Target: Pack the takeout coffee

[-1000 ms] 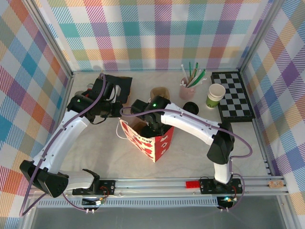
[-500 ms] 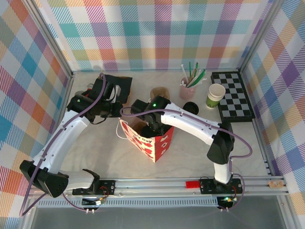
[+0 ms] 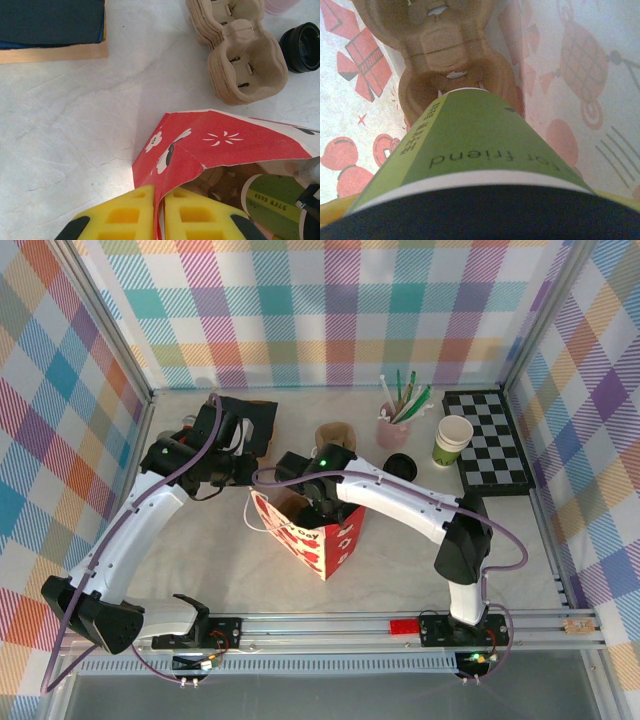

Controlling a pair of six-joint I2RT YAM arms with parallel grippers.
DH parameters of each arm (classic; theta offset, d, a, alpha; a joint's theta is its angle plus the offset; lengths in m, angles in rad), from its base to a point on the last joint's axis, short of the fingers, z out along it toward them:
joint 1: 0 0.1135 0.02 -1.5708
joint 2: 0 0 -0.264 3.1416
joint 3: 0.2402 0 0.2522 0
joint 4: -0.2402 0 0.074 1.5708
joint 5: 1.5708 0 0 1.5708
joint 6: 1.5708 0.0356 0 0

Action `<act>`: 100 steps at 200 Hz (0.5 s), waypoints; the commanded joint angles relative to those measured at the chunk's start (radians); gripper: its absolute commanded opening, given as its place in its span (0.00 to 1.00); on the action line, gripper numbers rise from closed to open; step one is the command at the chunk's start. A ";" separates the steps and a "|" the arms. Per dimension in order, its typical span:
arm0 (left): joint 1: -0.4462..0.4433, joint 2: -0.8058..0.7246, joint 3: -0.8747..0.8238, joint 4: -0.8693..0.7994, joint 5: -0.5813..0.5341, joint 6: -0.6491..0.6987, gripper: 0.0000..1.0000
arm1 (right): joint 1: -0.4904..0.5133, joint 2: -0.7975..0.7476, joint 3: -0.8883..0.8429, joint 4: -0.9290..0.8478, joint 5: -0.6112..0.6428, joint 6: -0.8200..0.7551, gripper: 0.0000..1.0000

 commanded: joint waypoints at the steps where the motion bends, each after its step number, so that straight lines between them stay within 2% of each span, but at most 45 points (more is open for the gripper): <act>1: 0.013 -0.006 0.028 0.004 -0.016 -0.001 0.13 | -0.004 -0.016 -0.013 -0.018 -0.001 -0.008 0.44; 100: 0.014 -0.013 0.023 0.010 -0.010 -0.003 0.13 | -0.006 -0.021 -0.020 0.033 0.002 -0.010 0.43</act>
